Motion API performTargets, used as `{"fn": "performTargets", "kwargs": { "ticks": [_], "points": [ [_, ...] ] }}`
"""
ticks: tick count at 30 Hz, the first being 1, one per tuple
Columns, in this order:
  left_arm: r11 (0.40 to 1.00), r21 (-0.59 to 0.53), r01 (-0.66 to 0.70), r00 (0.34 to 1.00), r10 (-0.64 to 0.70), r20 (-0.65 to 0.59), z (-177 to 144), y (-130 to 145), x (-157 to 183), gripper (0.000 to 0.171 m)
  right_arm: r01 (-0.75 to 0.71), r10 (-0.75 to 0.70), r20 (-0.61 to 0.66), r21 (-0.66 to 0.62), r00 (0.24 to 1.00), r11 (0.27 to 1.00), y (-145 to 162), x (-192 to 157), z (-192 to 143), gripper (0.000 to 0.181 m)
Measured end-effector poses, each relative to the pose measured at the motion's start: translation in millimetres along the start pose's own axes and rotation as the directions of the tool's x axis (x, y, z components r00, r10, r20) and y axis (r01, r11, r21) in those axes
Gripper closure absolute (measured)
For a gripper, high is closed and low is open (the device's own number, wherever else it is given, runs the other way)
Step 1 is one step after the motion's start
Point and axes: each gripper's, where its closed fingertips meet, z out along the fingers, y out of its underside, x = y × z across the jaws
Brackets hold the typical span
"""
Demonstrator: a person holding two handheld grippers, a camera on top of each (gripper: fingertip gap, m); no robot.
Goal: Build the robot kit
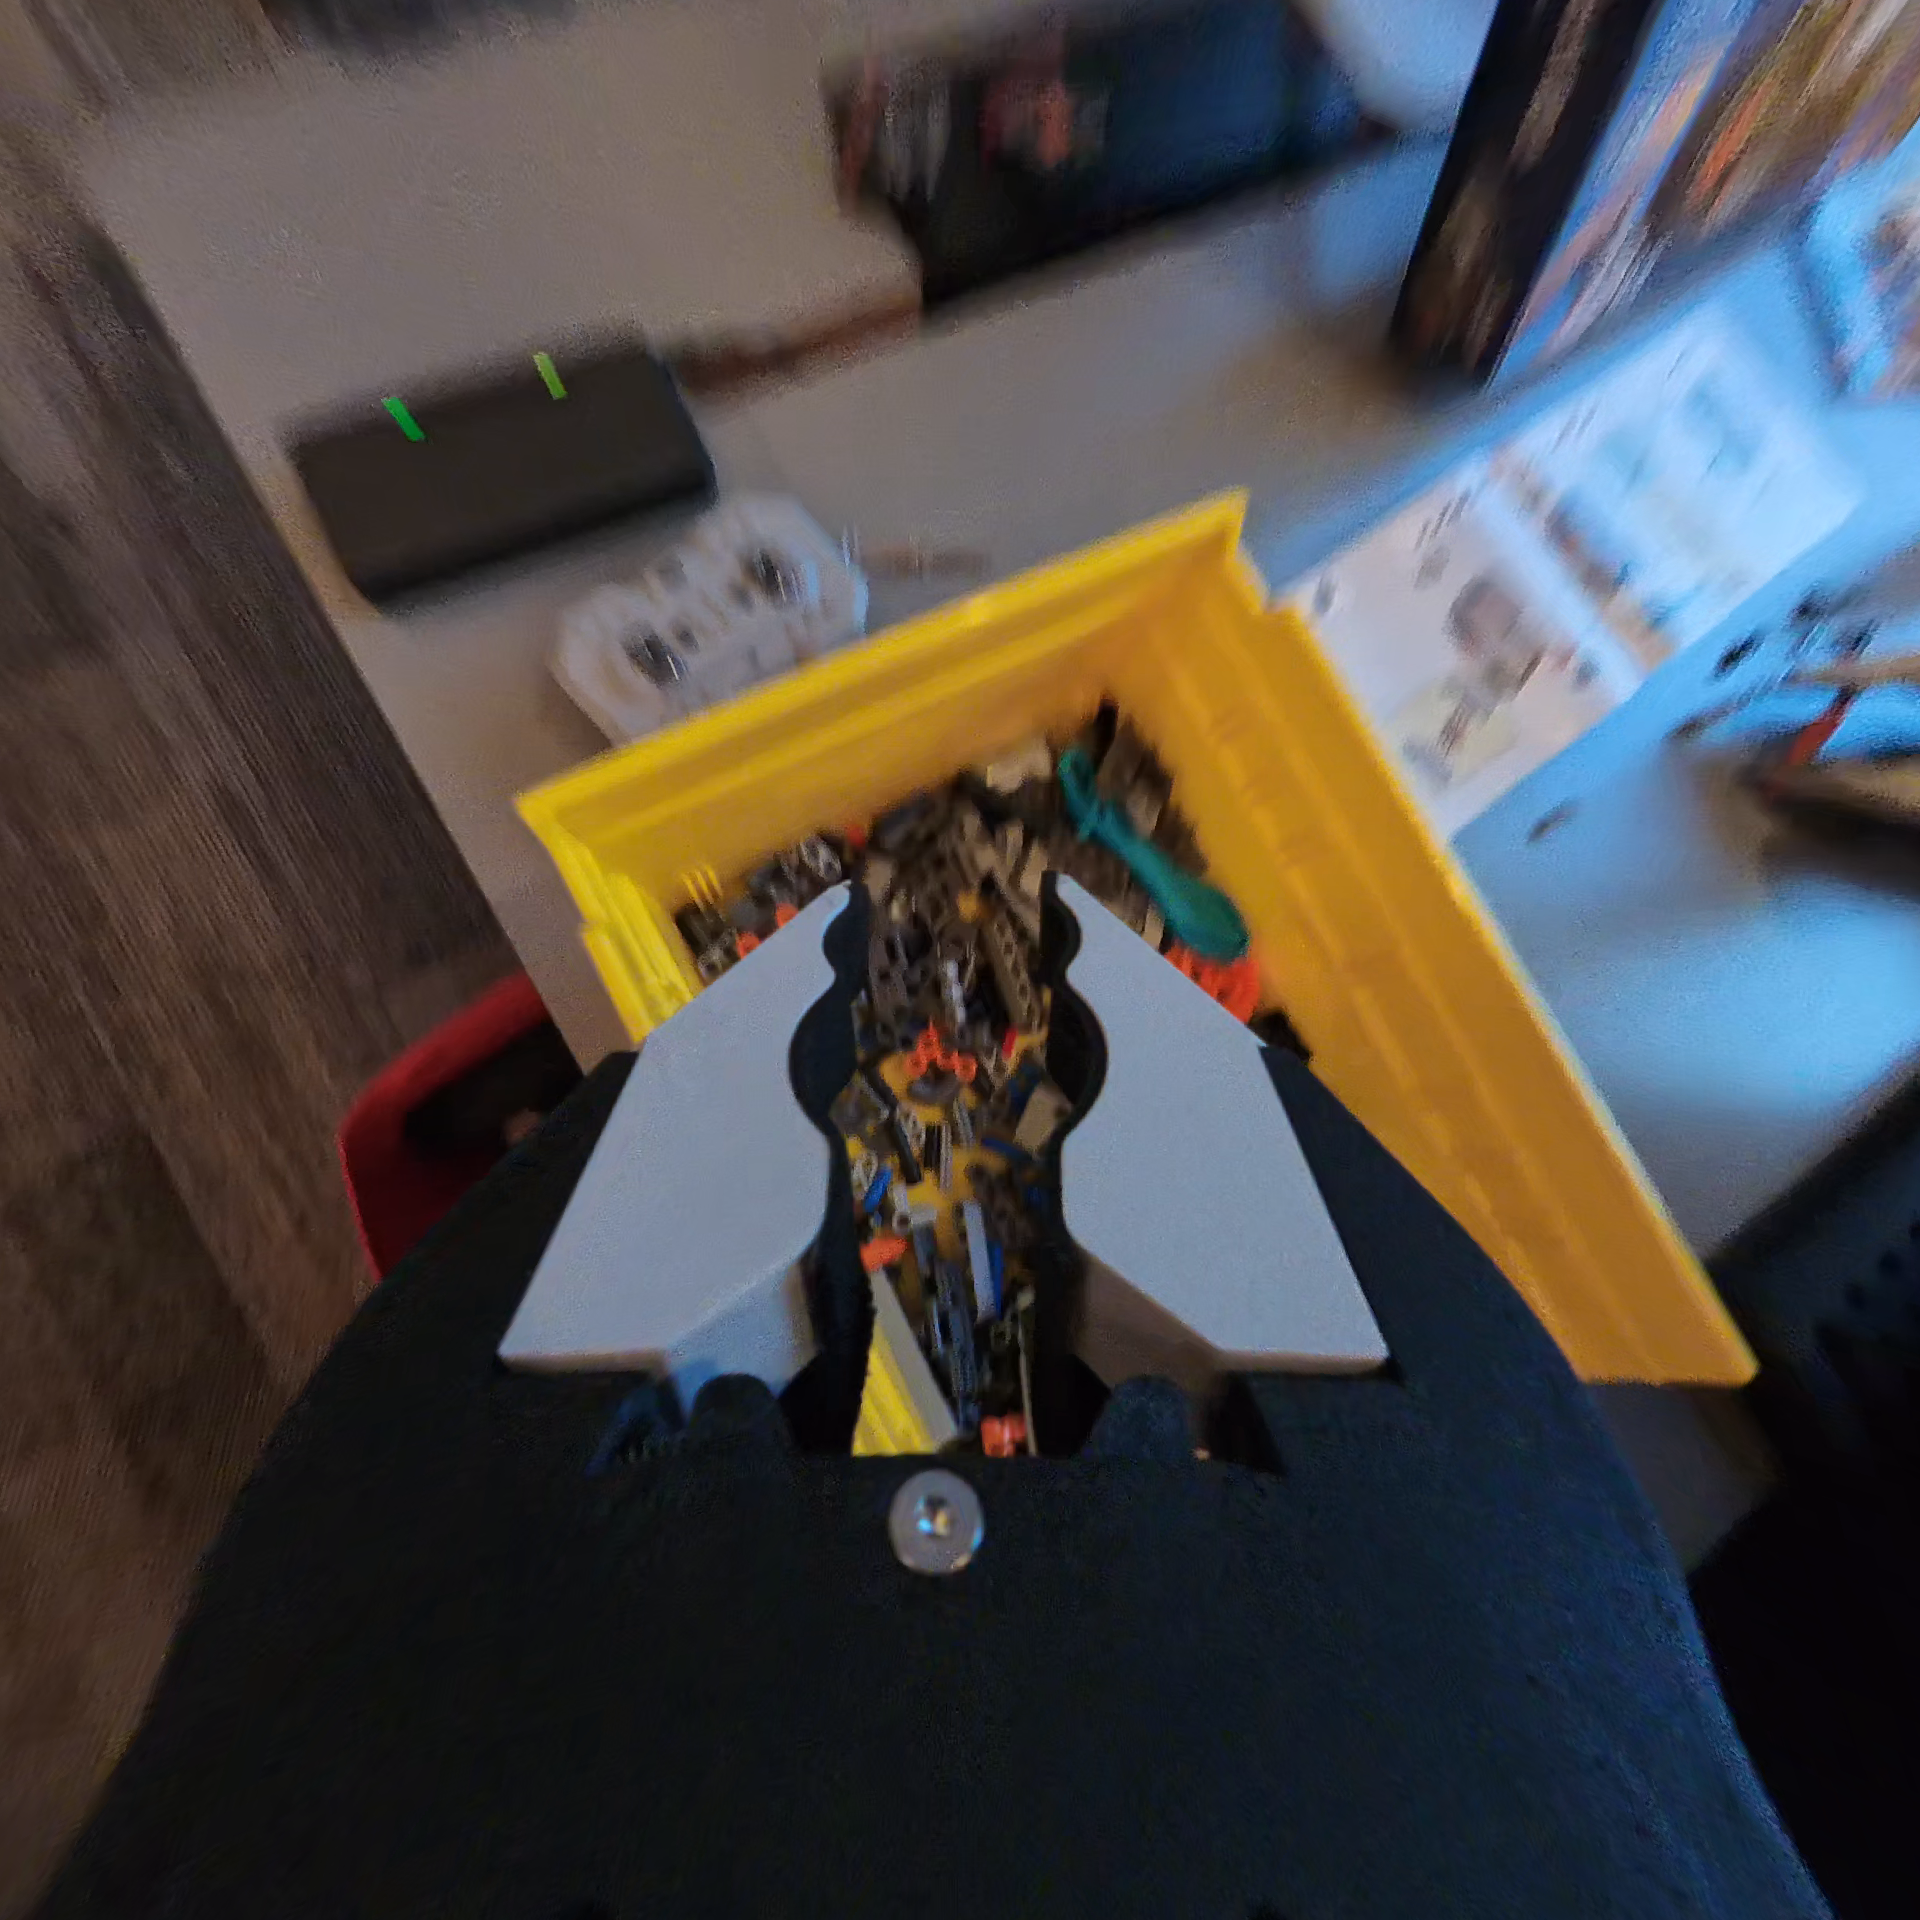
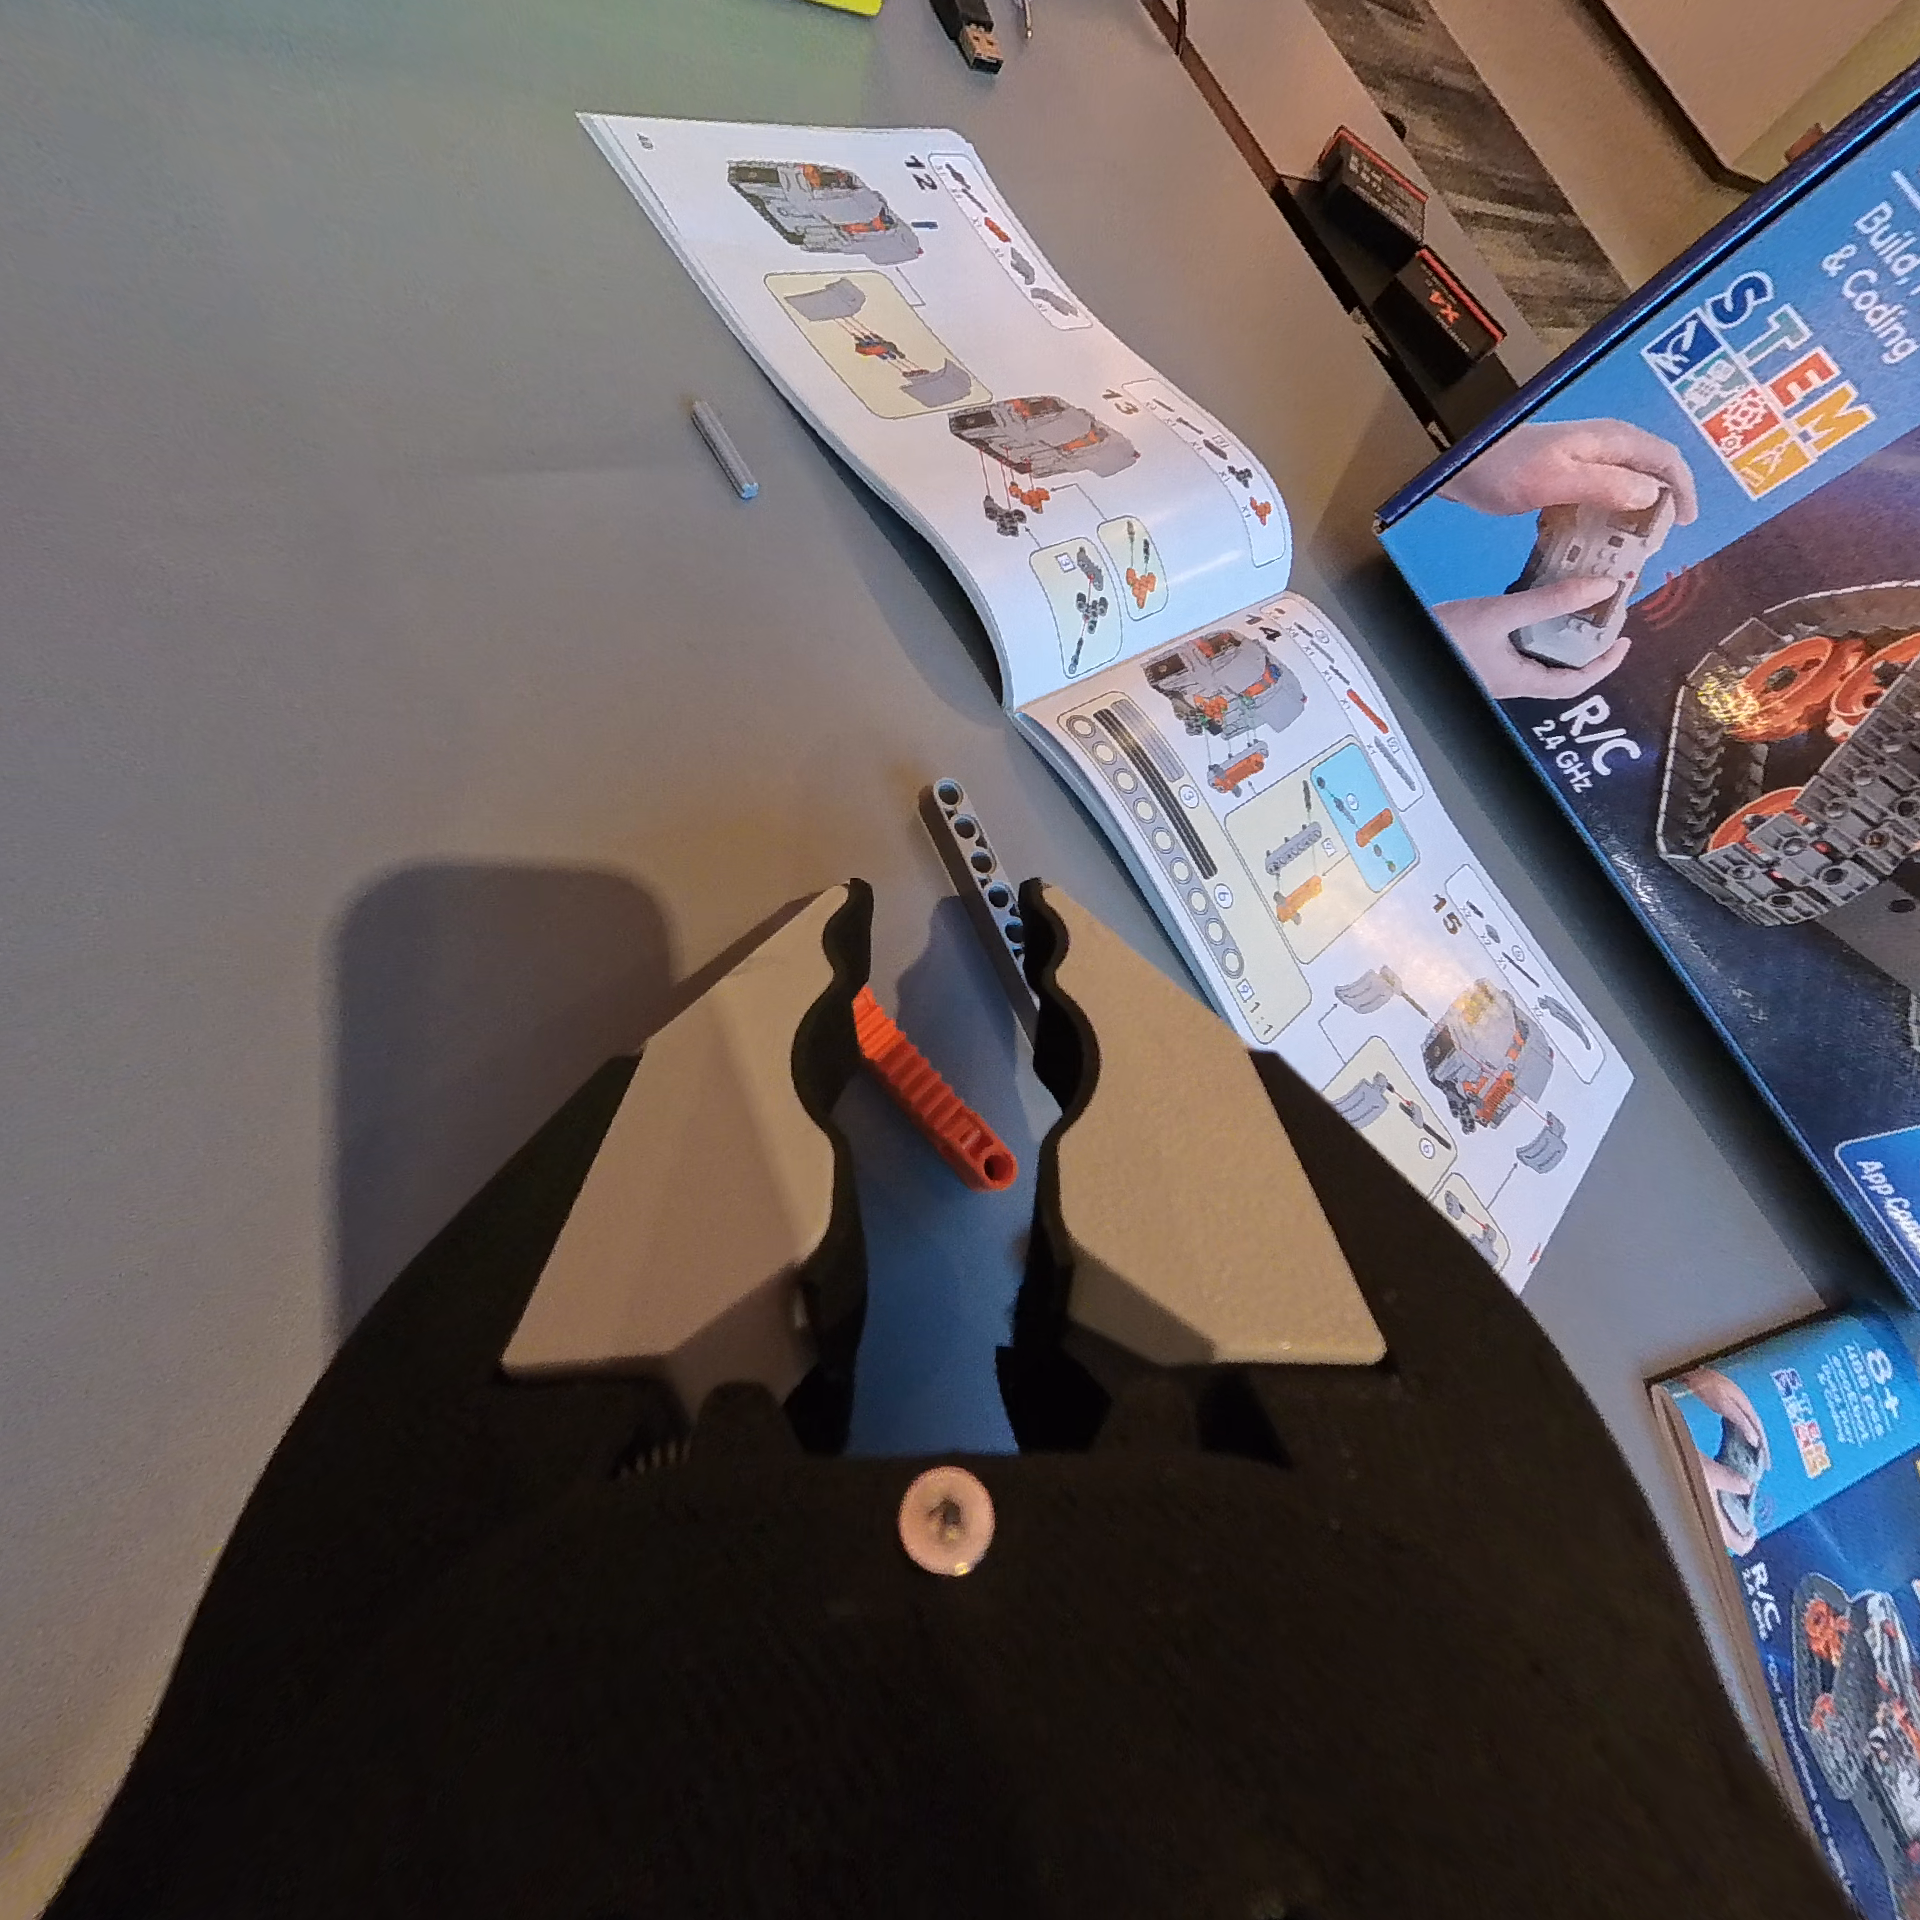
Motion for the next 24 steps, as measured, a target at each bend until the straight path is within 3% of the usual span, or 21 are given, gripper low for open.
{"fn": "performTargets", "kwargs": {
  "ticks": [3, 4, 8, 10, 12, 15, 16, 18, 20, 21, 24],
  "points": [
    [0.949, 0.314, -0.027, 0.998, 0.010, 0.056, -55, -39, 9, 0.139, -0.009, 0.009, -0.003, 0.024, 1.000, 1.000, -3, 1, -2, 0.154],
    [0.932, 0.357, -0.060, 0.996, 0.034, 0.080, -67, -44, 12, 0.130, -0.018, 0.019, 0.000, 0.038, 1.000, 0.999, -6, 1, -3, 0.154],
    [0.931, 0.337, -0.138, 0.984, 0.090, 0.154, -89, -35, 20, 0.129, -0.049, 0.050, -0.011, 0.088, 0.999, 0.995, -14, 7, -8, 0.154],
    [0.983, 0.178, -0.052, 0.998, 0.047, 0.036, -71, 3, 40, 0.130, -0.041, 0.044, -0.024, 0.101, 0.999, 0.994, -17, 9, -11, 0.154],
    [0.995, -0.104, 0.013, 1.000, -0.010, 0.030, -46, 51, 44, 0.129, -0.032, 0.035, -0.020, 0.110, 0.999, 0.993, -19, 7, -12, 0.154],
    [0.902, -0.417, 0.111, 0.988, -0.056, 0.144, -9, 105, 32, 0.108, -0.007, 0.010, -0.019, 0.113, 1.000, 0.994, -22, 4, -13, 0.154],
    [0.858, -0.496, 0.135, 0.987, -0.070, 0.146, 2, 119, 32, 0.090, -0.004, 0.006, -0.016, 0.117, 1.000, 0.993, -23, 2, -13, 0.154],
    [0.744, -0.639, 0.197, 0.978, -0.106, 0.178, 13, 146, 32, 0.075, -0.012, 0.013, -0.004, 0.143, 1.000, 0.990, -30, 0, -16, 0.154],
    [0.666, -0.710, 0.229, 0.973, -0.130, 0.191, 21, 158, 33, 0.080, -0.013, 0.013, -0.002, 0.165, 1.000, 0.986, -35, 0, -19, 0.154],
    [0.646, -0.724, 0.242, 0.969, -0.123, 0.215, 25, 161, 29, 0.090, -0.010, 0.011, -0.001, 0.168, 1.000, 0.986, -36, -1, -19, 0.154],
    [0.615, -0.739, 0.277, 0.957, -0.108, 0.269, 33, 163, 17, 0.094, 0.008, -0.008, 0.001, 0.163, 1.000, 0.987, -36, -3, -21, 0.154]
  ]
}}
